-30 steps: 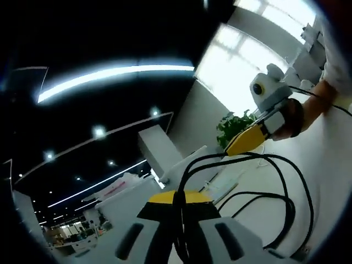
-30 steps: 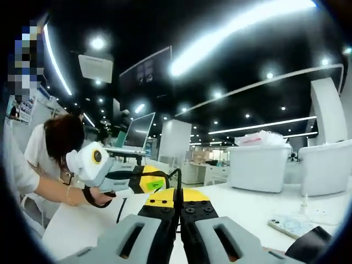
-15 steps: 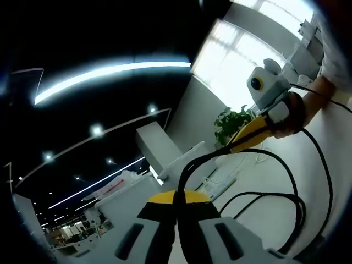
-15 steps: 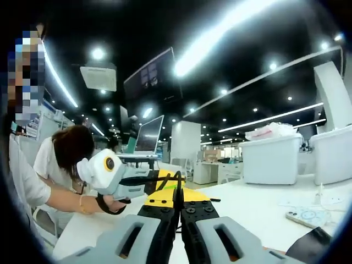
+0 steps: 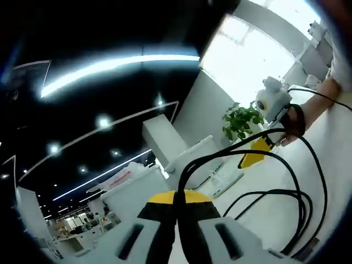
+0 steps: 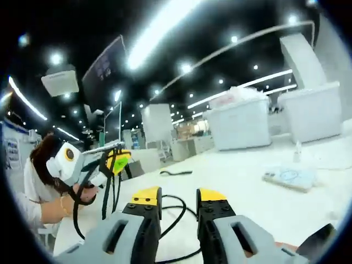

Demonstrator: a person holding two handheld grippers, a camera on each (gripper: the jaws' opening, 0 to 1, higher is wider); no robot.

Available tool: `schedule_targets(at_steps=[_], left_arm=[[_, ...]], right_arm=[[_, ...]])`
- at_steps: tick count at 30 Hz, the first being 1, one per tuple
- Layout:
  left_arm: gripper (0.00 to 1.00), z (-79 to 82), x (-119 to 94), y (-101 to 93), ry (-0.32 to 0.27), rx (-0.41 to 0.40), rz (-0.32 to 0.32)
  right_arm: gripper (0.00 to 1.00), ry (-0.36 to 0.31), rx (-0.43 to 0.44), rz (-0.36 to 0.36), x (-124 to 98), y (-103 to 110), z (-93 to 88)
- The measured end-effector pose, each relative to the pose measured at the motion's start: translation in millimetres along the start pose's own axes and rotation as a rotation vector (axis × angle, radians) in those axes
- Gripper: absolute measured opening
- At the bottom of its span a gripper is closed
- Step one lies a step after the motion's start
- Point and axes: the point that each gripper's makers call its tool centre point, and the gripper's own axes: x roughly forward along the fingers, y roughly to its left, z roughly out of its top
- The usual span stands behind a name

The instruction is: Coil the Type-C to USB data cable on the desktop and secure it with Velcro straps.

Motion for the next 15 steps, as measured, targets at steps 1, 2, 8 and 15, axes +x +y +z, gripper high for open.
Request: schedule_targets(at_steps=[1, 2, 8, 15], left_arm=[[0.05, 0.4, -0.2, 0.2, -0.001, -0.004, -0.001], [0.05, 0.9, -0.2, 0.4, -0.003, -0.005, -0.001], [0.05, 11.2, -0.8, -6.3, -0.040, -0.015, -0.030], [0.05, 8.2, 1.1, -16.6, -0.034, -0.025, -0.066]], right_arm=[[0.24, 0.011, 0.007, 0.002, 0.9, 0.5, -3.1], [0.23, 0.053, 0.023, 0.001, 4.6, 1.1, -14.6], [0.11, 0.158, 0.035, 0.038, 20.5, 10.3, -45.8], [0.02, -0.036, -0.157, 0.046, 6.2, 19.3, 10.7]])
